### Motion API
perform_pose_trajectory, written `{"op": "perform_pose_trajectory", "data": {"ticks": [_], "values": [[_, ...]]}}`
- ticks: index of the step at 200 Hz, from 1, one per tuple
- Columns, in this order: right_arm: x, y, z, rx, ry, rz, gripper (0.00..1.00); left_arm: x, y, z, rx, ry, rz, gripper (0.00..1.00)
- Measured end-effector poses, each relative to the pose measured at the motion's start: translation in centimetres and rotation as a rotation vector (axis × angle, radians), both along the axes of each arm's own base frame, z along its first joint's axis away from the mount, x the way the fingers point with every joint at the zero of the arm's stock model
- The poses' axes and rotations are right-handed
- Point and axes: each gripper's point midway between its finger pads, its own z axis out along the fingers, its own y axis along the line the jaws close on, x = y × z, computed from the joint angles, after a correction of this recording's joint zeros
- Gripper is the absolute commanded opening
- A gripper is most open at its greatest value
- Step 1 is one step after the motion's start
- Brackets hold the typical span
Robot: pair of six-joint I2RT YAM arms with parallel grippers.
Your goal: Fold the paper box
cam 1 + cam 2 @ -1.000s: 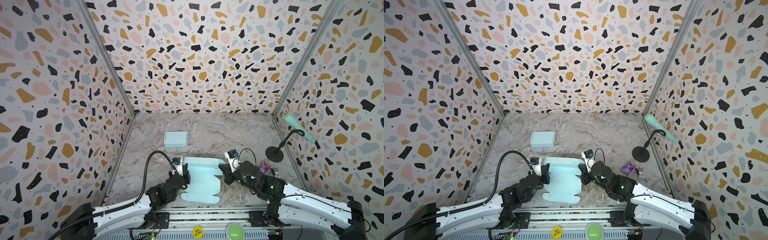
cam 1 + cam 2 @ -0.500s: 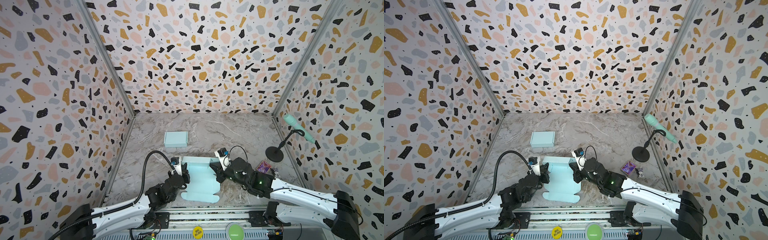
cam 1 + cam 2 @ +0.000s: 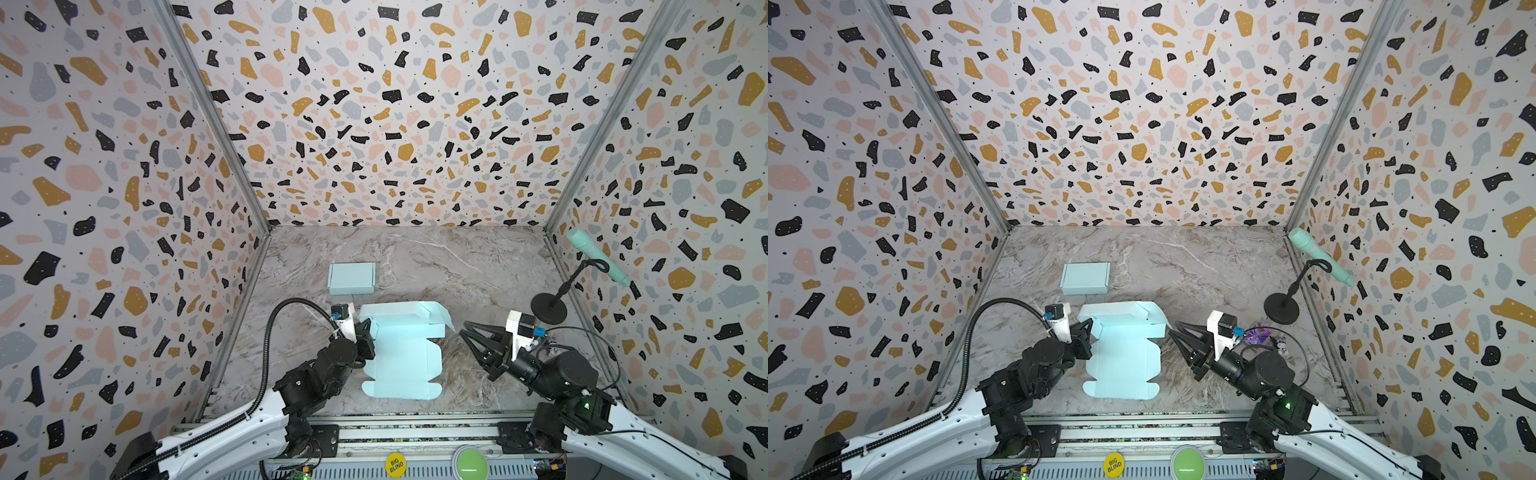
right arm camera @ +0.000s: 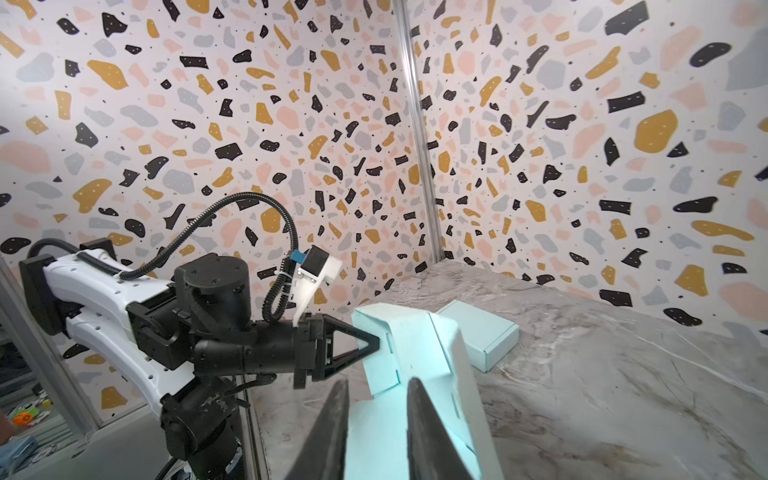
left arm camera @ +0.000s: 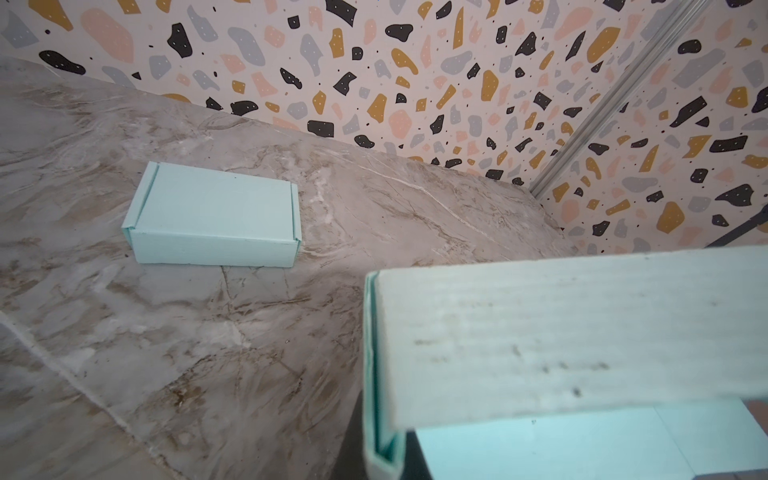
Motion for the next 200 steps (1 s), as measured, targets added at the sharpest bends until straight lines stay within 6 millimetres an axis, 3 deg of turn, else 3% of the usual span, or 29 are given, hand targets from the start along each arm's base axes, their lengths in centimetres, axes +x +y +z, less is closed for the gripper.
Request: {"op": "perform_pose_trajectory", "data": {"ticks": [47,74,91,117,159,200], "values": [[3.3,-2.3,-6.9,0.105,0.148,-0.055,0.24,-1.0,0.8,2.5,-0.074,-0.035,-0.030,0.00],[3.8,-1.5,-10.1,0.092,0.261,0.008,0.24,-1.5,0.8,4.3,-0.117,-0.065,-0.058,0.00],[3.5,0.1,-10.1,0.064,0.292,0.089,0.23,-1.7,0.7,4.6,-0.125,-0.073,-0.078,0.00],[2.3,2.7,-8.1,0.068,0.266,0.217,0.21,-1.9,0.1,4.3,-0.111,-0.064,-0.106,0.00],[0.0,4.4,-5.8,0.100,0.196,0.324,0.21,-1.8,-0.8,3.6,-0.094,-0.046,-0.141,0.00],[0.0,5.0,-4.7,0.121,0.176,0.334,0.18,-1.6,-1.6,3.5,-0.097,-0.041,-0.160,0.00]]}}
